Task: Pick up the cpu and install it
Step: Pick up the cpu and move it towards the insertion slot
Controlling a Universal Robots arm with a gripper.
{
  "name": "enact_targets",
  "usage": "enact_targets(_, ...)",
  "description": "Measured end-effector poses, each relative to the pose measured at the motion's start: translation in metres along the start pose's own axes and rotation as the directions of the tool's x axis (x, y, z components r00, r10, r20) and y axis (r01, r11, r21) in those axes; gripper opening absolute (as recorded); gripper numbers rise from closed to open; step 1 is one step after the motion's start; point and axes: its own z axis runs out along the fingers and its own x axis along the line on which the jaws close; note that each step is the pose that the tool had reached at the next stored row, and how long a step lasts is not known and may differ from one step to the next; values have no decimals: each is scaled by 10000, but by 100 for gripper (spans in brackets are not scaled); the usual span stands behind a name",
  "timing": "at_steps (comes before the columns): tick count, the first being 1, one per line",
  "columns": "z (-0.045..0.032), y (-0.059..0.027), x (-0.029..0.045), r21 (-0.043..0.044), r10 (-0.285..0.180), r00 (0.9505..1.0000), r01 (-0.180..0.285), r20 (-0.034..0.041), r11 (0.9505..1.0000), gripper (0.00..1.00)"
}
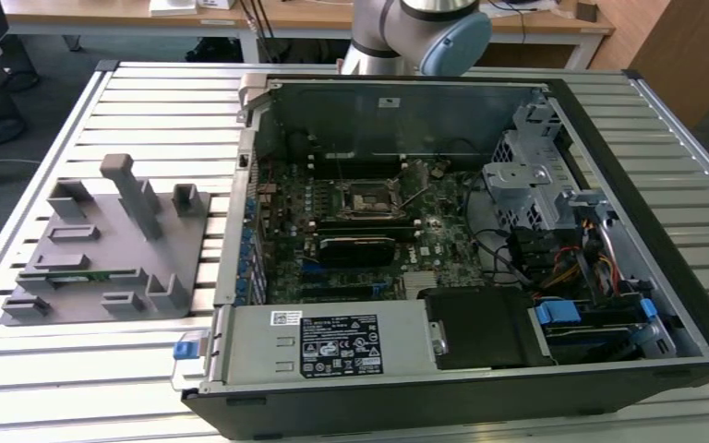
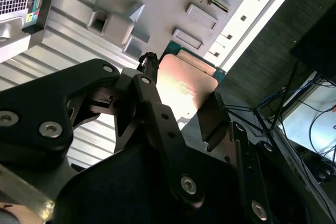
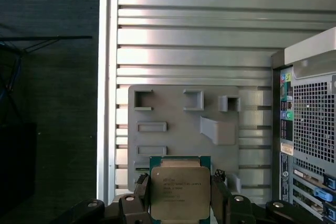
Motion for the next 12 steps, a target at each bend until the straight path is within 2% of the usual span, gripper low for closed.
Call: enact_targets(12, 9, 0, -71, 0, -1, 10000, 1, -1, 10000, 55)
